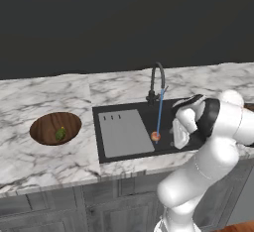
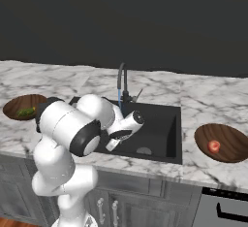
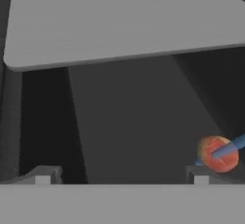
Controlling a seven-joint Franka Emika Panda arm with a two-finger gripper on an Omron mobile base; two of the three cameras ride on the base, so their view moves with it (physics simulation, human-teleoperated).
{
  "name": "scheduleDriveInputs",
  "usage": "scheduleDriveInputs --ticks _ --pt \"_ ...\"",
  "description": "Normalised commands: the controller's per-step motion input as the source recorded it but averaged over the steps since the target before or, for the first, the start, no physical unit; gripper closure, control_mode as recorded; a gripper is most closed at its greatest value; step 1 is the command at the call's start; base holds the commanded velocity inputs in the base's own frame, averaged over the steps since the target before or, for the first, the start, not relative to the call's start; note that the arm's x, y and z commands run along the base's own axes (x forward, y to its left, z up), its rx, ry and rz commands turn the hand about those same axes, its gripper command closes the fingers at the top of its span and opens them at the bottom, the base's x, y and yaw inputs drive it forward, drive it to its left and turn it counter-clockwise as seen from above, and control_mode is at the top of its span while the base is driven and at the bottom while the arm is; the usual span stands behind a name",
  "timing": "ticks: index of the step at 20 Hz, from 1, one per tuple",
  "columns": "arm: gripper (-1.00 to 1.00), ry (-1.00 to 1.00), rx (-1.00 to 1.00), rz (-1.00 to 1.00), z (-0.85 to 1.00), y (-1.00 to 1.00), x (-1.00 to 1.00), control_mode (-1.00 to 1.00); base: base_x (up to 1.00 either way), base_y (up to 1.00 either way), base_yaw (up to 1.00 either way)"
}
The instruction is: Pick the peachs from the sink and place them in one bowl. Place the cucumber in the other bowl. Then turn off the sink faucet.
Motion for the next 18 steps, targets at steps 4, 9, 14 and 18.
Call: scheduleDriveInputs --ticks 4,9,14,18 --pt "-1.00 0.00 0.20 0.04 -0.21 0.00 0.41 -1.00 0.00 0.00 0.00" --pt "-1.00 -0.01 0.15 0.00 -0.11 -0.14 0.30 -1.00 0.00 0.00 0.00" --pt "-1.00 0.00 0.03 0.00 -0.06 -0.10 0.29 -1.00 0.00 0.00 0.00" --pt "-1.00 0.00 0.00 0.00 -0.27 0.06 0.35 -1.00 0.00 0.00 0.00"
